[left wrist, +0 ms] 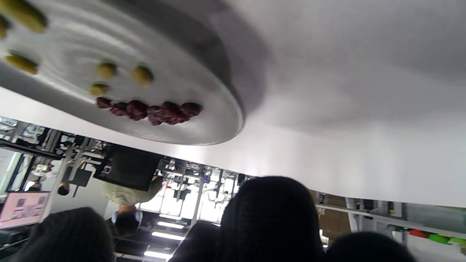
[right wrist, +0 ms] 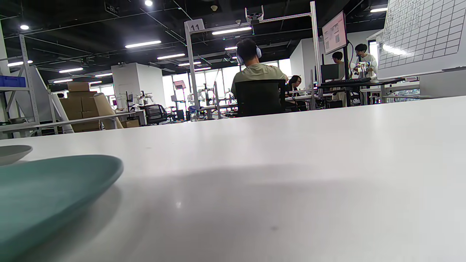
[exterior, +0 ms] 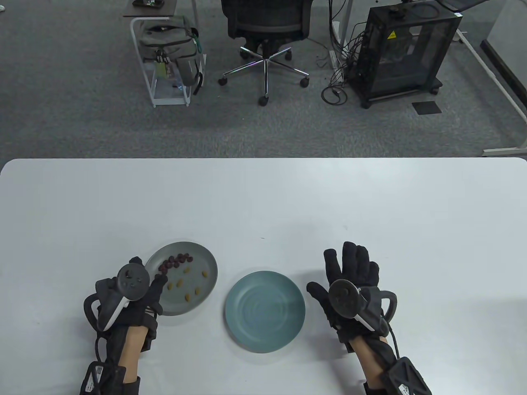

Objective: Pick raisins with hand pinch into plate

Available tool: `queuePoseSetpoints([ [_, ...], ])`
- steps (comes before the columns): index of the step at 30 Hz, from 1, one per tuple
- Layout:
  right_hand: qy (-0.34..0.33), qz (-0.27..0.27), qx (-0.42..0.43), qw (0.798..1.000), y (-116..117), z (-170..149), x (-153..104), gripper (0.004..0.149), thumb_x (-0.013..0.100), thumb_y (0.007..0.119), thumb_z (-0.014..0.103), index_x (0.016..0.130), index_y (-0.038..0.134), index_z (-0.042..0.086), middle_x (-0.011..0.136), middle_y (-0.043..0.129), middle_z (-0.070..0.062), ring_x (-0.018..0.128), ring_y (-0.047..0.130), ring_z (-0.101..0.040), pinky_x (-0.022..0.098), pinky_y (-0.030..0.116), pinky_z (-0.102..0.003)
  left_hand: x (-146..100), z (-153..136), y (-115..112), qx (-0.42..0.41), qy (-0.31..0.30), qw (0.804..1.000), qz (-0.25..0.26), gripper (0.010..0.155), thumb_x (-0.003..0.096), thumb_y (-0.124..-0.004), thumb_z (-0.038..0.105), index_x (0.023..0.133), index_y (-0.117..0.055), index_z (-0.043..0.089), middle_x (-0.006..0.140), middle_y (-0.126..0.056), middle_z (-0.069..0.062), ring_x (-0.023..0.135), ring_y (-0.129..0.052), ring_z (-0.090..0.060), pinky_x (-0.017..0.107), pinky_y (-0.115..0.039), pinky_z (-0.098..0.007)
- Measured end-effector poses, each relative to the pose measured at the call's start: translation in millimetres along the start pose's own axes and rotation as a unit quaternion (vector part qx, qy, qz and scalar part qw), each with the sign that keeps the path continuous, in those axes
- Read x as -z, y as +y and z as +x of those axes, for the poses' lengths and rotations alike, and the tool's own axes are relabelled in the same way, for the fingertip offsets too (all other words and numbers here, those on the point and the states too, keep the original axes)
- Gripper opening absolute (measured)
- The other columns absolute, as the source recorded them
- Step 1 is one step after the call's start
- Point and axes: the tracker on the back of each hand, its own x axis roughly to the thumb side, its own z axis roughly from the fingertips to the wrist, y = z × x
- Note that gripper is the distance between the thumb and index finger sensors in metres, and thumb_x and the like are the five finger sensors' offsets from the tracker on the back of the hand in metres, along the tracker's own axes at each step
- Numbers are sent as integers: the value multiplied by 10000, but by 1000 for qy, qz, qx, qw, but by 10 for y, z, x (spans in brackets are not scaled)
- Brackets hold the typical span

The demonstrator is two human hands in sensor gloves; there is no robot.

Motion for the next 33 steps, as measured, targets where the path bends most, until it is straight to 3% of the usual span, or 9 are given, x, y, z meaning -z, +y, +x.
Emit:
queuePoseSetpoints([
  [5,3,1,5,1000,0,-1,-1,855,408,534,729,1082,343,239,1178,197,-196,1064,292,-519,727,405,-718,121,-214,-146,-76,38,996,-40,808,466,-778,558,995,-573,-18,825,-805,-239,310,-969,-192,172,-814,-375],
  [8,3,1,10,1000,3,0,-1,845,408,537,727,1068,364,228,1164,280,-190,1063,318,-512,726,415,-716,157,-299,-196,-72,60,994,-53,793,457,-802,552,964,-618,-29,756,-849,-205,234,-968,-132,126,-827,-350],
  [16,3,10,13,1000,14,6,3,842,409,542,724,1054,387,205,1163,295,-191,1056,350,-514,723,431,-712,231,-438,-318,-123,102,982,-99,734,449,-833,549,888,-728,-30,591,-930,-117,73,-928,-36,38,-837,-316],
  [23,1,23,14,1000,37,6,10,841,410,543,723,1054,388,204,1166,294,-191,1055,357,-517,722,435,-713,285,-502,-444,-186,113,967,-131,680,450,-845,541,865,-735,13,550,-931,-77,55,-917,-43,43,-834,-325],
  [33,-1,40,12,999,111,32,12,838,413,546,718,1055,385,203,1168,294,-191,1054,351,-520,721,436,-713,305,-513,-487,-200,160,961,-102,552,442,-897,422,819,-774,38,465,-946,-63,34,-932,-84,57,-840,-380],
])
